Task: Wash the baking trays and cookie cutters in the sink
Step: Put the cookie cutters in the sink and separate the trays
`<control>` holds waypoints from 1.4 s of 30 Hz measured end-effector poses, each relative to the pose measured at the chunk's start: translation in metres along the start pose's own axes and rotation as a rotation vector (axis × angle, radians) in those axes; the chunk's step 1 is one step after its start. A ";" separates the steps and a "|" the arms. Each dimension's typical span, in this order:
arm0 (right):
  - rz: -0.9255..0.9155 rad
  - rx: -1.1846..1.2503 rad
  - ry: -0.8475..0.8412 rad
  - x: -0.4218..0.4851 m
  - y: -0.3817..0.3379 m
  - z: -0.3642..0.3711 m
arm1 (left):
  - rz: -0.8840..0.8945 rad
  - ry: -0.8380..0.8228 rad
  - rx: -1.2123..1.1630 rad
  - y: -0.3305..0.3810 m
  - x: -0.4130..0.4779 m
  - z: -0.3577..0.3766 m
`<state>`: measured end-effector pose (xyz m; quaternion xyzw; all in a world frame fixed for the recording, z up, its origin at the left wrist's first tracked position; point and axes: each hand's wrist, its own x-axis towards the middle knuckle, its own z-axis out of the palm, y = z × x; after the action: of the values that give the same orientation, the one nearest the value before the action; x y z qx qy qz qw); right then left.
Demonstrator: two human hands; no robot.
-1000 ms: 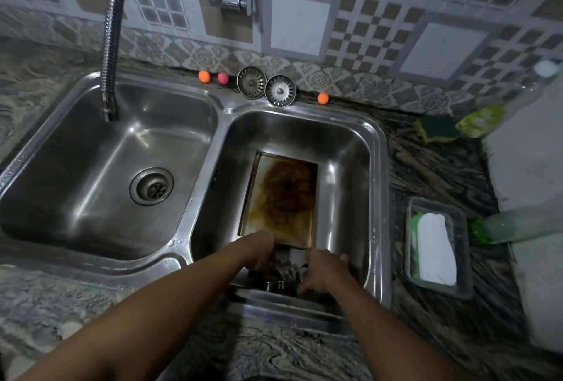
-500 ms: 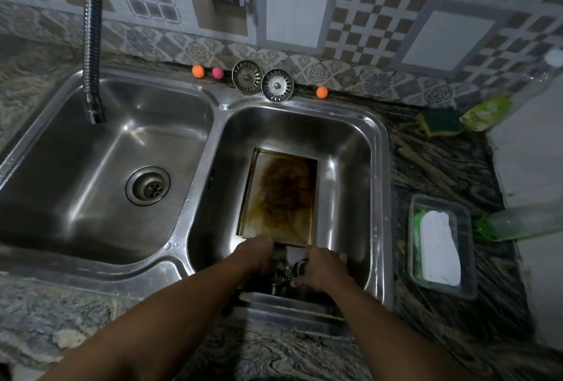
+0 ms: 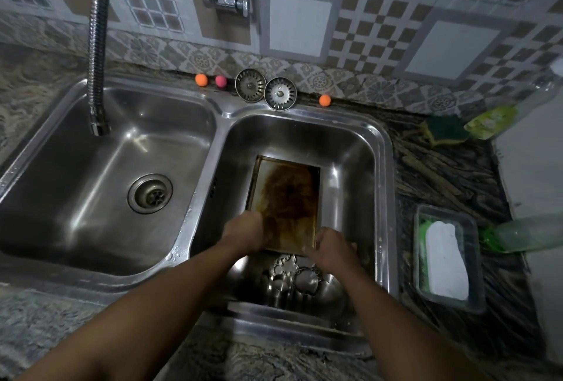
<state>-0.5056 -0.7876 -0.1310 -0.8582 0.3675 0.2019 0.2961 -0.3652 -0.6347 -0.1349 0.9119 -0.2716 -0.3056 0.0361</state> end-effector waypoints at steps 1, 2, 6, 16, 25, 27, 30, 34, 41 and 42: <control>0.011 0.050 0.036 0.005 -0.001 0.000 | -0.019 0.059 -0.051 -0.003 0.005 -0.002; 0.020 0.105 0.065 0.011 -0.003 0.000 | -0.042 0.117 -0.098 -0.007 0.010 -0.004; 0.066 0.234 0.098 0.035 -0.013 -0.001 | -0.089 0.236 -0.183 -0.014 0.029 -0.005; 0.145 0.236 0.150 0.044 -0.008 0.012 | -0.122 0.271 -0.332 -0.019 0.038 0.008; 0.090 0.293 0.303 0.029 -0.004 -0.008 | 0.034 0.248 -0.722 -0.018 0.023 -0.005; 0.051 0.309 0.336 0.026 -0.004 -0.014 | 0.102 0.232 -0.802 -0.015 0.017 -0.013; 0.000 0.332 0.365 0.023 -0.011 -0.023 | 0.244 0.229 -0.872 -0.013 0.014 -0.022; -0.037 0.357 0.387 0.020 -0.024 -0.035 | 0.277 0.297 -0.870 -0.014 0.018 -0.024; -0.091 0.385 0.385 0.011 -0.026 -0.065 | 0.241 0.331 -1.004 0.004 0.006 -0.053; -0.113 0.385 0.390 0.008 -0.026 -0.070 | 0.243 0.336 -1.007 0.005 0.003 -0.057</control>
<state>-0.4717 -0.8236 -0.0740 -0.8281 0.4006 -0.0575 0.3880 -0.3327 -0.6461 -0.0887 0.7801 -0.1855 -0.2415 0.5465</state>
